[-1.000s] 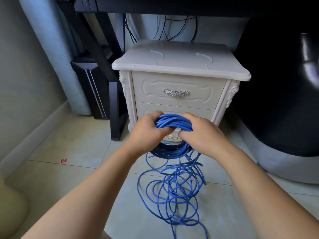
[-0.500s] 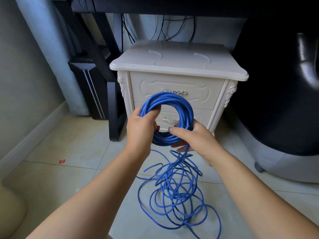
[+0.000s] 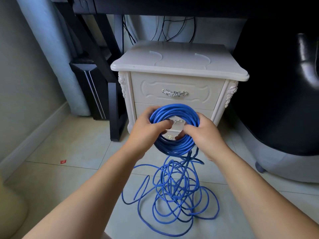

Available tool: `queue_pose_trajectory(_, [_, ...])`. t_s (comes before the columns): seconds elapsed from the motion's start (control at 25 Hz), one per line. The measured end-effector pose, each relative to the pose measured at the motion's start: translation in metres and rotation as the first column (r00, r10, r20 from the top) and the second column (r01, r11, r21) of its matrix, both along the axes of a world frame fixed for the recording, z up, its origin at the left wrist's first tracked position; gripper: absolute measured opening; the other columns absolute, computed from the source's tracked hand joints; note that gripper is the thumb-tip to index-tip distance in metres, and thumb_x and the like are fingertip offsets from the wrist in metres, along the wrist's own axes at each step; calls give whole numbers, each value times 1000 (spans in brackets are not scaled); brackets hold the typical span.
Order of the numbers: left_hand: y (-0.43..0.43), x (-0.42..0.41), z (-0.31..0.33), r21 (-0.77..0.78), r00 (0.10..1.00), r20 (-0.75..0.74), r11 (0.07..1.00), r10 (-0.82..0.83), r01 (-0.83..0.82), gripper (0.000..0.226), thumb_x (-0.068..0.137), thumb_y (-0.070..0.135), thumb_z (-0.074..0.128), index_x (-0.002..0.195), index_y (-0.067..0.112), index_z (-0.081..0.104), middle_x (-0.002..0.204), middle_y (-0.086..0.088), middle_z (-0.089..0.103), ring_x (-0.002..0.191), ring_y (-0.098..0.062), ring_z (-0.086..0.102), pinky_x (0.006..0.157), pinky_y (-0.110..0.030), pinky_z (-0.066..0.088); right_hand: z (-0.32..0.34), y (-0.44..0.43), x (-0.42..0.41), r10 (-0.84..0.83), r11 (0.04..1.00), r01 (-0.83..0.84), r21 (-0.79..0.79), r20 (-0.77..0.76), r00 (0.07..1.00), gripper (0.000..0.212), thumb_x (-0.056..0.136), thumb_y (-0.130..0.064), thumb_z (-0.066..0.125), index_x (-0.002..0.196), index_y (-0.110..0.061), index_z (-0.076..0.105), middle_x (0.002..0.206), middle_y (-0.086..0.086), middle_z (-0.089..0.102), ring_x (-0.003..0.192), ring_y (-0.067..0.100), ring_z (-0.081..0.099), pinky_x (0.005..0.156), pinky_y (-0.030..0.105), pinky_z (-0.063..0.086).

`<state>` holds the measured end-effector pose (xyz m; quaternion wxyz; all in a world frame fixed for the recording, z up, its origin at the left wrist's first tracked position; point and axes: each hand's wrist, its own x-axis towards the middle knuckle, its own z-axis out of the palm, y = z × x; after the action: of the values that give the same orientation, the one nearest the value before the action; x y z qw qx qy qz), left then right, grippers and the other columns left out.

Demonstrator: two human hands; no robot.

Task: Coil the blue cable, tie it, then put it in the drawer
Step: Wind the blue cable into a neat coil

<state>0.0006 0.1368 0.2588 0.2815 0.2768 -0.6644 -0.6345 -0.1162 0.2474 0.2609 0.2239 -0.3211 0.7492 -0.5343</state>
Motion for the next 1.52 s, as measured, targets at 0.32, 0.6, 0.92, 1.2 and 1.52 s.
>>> queue_pose_trajectory(0.32, [4, 0, 3, -266, 980, 193, 960, -36, 88, 8, 88, 11, 67, 93, 16, 65, 70, 2, 60, 59, -10, 56, 60, -28, 57, 6, 2, -2, 137, 977, -79, 199, -296, 945, 19, 77, -14, 64, 80, -29, 53, 68, -2, 59, 59, 18, 55, 56, 30, 46])
queue_pose_trajectory(0.6, [7, -11, 2, 94, 995, 0, 990, 102, -102, 4, 89, 9, 66, 91, 11, 64, 46, 16, 44, 44, -6, 41, 59, -32, 43, -1, 3, -7, 9, 1000, -9, 17, 5, 1000, 19, 77, -7, 67, 92, -15, 59, 75, 8, 64, 68, 25, 69, 73, 47, 57])
queue_pose_trajectory(0.92, [13, -9, -18, 272, 965, -22, 927, -262, 258, 58, 68, 58, 70, 104, 15, 58, 94, 3, 67, 95, -11, 63, 100, -39, 49, 2, -4, -22, -202, 884, 418, -210, 635, 745, 22, 81, 10, 43, 79, -12, 46, 47, 4, 40, 37, 17, 48, 40, 22, 43])
queue_pose_trajectory(1.2, [41, -18, -43, -511, 814, 570, 823, 110, 246, 60, 69, 60, 76, 99, 18, 46, 105, 2, 47, 100, -16, 45, 86, -28, 42, 0, -8, -21, -105, 799, 557, -227, 860, 500, 28, 82, 10, 41, 64, -11, 39, 53, 7, 39, 47, 24, 54, 59, 37, 53])
queue_pose_trajectory(1.52, [11, -18, -38, 15, 914, 375, 987, -154, 160, 21, 93, 20, 61, 78, 8, 69, 72, -8, 70, 65, -14, 62, 74, -27, 51, -3, 7, -38, -153, 798, 550, -246, 800, 580, 24, 83, 7, 45, 68, -11, 42, 54, 4, 43, 47, 20, 52, 49, 30, 52])
